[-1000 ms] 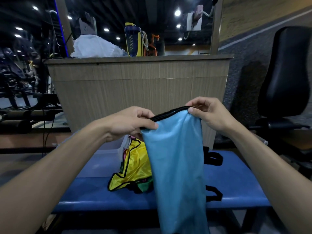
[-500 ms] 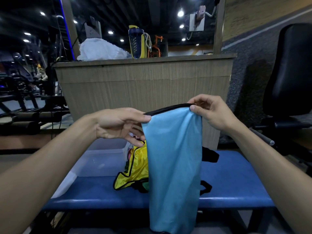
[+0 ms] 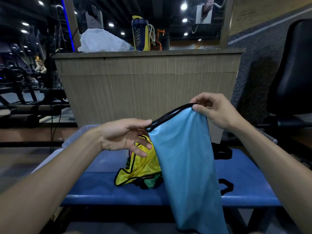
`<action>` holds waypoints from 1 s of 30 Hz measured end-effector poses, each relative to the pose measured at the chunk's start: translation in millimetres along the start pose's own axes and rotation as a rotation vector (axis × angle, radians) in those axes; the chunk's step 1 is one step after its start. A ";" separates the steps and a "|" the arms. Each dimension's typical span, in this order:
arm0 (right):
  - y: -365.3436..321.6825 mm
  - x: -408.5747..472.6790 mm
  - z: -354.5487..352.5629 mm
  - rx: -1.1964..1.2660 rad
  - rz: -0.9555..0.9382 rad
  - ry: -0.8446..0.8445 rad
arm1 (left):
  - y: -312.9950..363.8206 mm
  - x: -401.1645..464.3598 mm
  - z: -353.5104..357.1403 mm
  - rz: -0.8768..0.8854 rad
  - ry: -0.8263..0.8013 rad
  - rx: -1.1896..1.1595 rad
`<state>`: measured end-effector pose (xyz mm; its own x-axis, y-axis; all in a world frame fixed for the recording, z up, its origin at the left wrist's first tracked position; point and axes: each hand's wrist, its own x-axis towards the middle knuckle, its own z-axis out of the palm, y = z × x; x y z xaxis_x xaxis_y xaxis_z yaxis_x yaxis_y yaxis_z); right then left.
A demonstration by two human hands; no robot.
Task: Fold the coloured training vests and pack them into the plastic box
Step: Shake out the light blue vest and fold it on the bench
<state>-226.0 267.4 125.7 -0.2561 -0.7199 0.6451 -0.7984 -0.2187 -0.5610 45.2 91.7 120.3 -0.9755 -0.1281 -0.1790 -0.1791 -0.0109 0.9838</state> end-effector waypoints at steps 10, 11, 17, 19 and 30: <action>5.7 -1.7 8.8 -0.061 0.008 -0.048 | -19.1 16.2 -13.8 -0.062 0.121 -0.021; 6.2 -1.3 9.9 -0.072 0.007 -0.052 | -20.5 17.5 -16.9 -0.061 0.139 -0.009; 10.6 1.1 17.3 -0.117 -0.005 -0.078 | -24.8 24.9 -34.7 -0.111 0.124 0.054; 11.6 1.4 19.1 -0.128 -0.008 -0.087 | -25.9 27.6 -38.4 -0.116 0.167 0.078; 6.3 8.2 18.2 0.218 0.036 -0.112 | -8.3 20.7 -41.9 0.094 0.370 0.277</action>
<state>-223.2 248.1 118.0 -0.2104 -0.7955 0.5682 -0.6501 -0.3202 -0.6891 31.9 47.6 109.0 -0.8869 -0.4614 -0.0229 -0.1683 0.2765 0.9462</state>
